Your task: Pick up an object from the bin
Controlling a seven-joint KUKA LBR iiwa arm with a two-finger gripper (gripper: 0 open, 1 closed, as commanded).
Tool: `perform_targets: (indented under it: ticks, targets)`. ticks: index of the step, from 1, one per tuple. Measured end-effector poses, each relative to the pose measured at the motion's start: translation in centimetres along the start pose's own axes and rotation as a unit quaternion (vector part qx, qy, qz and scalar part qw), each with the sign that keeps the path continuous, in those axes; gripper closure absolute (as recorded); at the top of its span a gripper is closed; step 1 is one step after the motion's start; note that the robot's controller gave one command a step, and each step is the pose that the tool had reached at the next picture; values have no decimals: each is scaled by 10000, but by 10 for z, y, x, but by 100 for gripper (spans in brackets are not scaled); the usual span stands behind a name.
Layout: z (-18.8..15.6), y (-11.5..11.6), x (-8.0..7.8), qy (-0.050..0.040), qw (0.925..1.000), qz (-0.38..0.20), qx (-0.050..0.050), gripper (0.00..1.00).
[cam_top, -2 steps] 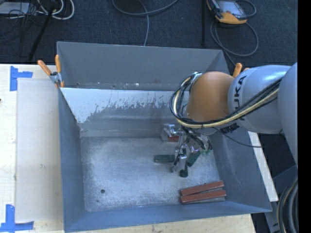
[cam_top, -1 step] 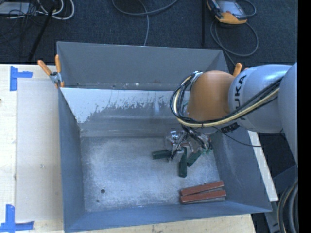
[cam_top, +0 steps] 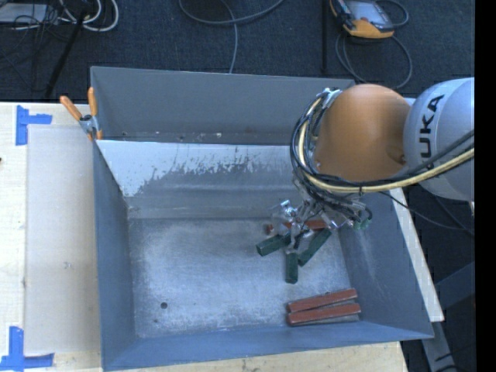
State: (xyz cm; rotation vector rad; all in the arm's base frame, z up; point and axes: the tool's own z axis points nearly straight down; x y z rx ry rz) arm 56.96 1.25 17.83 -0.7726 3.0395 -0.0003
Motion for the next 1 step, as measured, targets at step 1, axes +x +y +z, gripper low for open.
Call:
perform_targets:
  ticks: [1]
  targets:
    - [-40, -7, -5, -2, 10000, 51, 3, 100]
